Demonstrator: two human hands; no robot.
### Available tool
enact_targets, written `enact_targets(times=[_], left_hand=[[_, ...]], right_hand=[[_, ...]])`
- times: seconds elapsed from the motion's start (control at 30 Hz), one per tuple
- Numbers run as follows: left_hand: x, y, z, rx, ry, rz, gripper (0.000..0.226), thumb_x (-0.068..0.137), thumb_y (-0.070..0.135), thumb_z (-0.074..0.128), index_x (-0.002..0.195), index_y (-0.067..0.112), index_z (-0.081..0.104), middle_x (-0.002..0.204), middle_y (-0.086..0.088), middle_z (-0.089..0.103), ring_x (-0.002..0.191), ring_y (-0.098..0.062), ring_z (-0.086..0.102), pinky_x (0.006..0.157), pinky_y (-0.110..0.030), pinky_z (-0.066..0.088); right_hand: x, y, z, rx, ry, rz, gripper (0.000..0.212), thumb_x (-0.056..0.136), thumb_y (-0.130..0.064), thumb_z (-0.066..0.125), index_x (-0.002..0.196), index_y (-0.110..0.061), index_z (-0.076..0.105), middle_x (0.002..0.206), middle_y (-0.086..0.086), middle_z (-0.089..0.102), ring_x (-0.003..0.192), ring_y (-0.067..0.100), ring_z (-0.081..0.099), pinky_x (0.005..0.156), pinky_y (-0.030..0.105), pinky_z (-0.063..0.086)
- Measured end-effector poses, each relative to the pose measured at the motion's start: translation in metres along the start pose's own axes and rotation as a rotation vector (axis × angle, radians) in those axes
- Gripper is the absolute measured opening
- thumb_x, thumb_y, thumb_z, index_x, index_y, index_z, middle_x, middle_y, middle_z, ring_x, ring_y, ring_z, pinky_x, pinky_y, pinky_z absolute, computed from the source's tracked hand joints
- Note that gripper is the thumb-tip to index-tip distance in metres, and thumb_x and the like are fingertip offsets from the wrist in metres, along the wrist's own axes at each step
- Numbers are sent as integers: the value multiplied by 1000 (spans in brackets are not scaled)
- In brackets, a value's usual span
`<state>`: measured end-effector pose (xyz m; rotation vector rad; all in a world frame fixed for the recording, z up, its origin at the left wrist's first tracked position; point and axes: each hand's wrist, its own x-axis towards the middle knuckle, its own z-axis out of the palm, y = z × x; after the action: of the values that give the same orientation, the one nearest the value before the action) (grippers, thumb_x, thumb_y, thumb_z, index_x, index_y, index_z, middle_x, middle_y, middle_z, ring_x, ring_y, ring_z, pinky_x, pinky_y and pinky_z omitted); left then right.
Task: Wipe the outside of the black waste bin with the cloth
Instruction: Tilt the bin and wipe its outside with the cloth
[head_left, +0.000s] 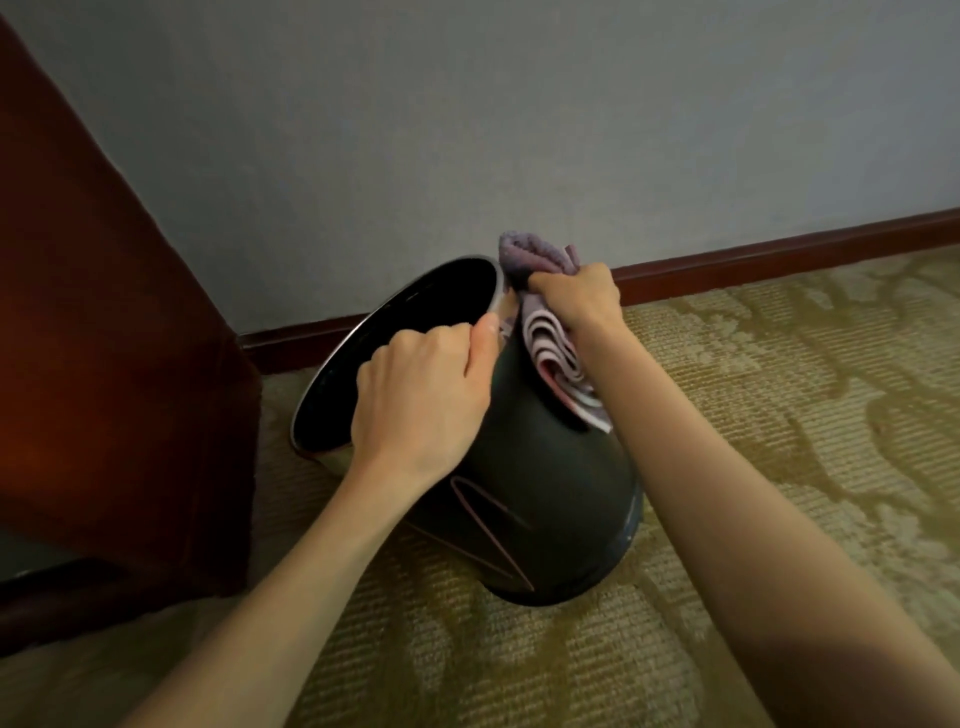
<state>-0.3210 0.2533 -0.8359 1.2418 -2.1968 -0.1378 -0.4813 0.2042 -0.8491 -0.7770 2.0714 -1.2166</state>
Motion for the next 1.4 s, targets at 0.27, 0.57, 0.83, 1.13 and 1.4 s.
enact_targets(times=[0.27,0.57,0.83,1.13,1.4], left_hand=[[10,1,4,39,7,-5,50,98,41,29,50,24,24,50,6,33,50,-22,36,51,-33,25],[19,-5,10,-10,34,-31,48,97,41,30,55,21,42,58,-10,51,66,-41,57,55,-35,26],[11,-8,4,-20,12,5,51,96,41,29,49,23,27,49,3,33,51,-28,40,52,-34,26],[6,-25,-1,-38,62,-57,54,98,42,31,48,22,27,46,5,33,45,-26,39,47,-32,24],[14,-51,-9,-46,75,-187,57,97,43,33,47,16,33,48,4,36,55,-28,39,55,-35,26]], right_hand=[[-15,4,-3,24,91,-56,39,81,-29,59,116,-10,55,116,10,62,110,32,57,88,36,44],[-73,8,11,38,337,-240,40,82,-29,58,114,-10,46,119,9,53,111,31,48,84,39,38],[-32,3,-2,22,127,-140,31,79,-33,61,102,-13,57,92,4,60,88,29,57,72,33,40],[-12,27,0,-48,51,-83,51,75,-31,63,119,-6,58,121,17,63,109,36,58,86,36,45],[-17,91,-18,-162,91,31,56,77,-30,64,126,-6,54,124,18,61,105,37,59,84,38,48]])
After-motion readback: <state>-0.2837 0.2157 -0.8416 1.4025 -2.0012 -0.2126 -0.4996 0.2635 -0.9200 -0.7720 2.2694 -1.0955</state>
